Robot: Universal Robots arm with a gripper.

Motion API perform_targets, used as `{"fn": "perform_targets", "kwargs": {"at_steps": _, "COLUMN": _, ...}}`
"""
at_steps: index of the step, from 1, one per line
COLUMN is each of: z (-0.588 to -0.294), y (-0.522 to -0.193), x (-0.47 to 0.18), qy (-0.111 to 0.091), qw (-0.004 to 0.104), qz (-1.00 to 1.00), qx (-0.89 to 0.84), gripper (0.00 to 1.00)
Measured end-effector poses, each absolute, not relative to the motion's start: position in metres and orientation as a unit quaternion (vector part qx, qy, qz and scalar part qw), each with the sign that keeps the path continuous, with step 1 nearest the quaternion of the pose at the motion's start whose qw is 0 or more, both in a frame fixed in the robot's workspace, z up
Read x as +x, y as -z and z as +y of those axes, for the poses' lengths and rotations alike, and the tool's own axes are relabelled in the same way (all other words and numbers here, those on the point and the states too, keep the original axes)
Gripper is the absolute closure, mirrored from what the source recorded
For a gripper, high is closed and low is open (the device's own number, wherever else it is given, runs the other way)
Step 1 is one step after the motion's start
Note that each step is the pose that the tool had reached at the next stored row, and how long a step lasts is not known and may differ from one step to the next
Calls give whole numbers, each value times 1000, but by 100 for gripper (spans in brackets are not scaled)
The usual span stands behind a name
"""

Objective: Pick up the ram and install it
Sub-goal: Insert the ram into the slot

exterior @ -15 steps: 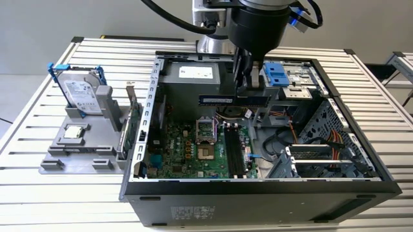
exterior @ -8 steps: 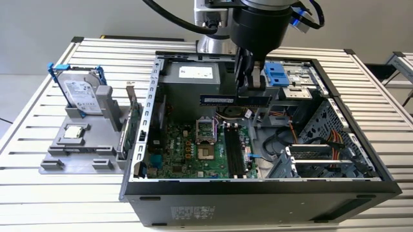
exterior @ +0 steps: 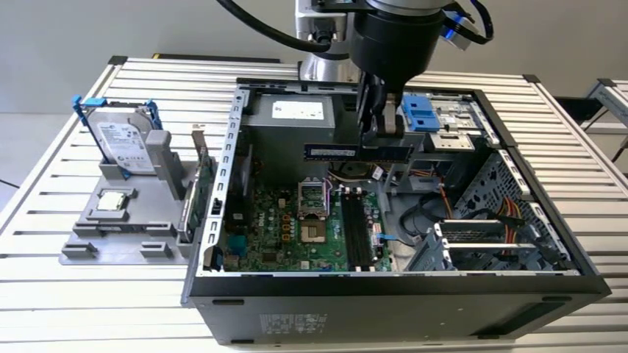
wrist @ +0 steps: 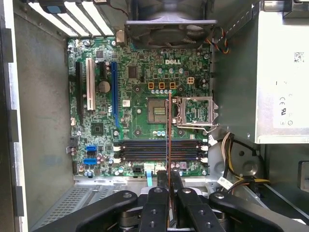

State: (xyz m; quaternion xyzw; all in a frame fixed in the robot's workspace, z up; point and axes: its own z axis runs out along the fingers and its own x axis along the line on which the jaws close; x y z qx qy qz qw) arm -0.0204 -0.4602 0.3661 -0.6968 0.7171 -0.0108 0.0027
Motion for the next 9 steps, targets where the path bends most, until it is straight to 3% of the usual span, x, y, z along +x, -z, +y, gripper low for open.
{"fn": "perform_targets", "kwargs": {"at_steps": 9, "z": -460, "y": -366, "x": -21, "qy": 11, "qw": 2, "qz": 731, "qx": -682, "gripper": 100}}
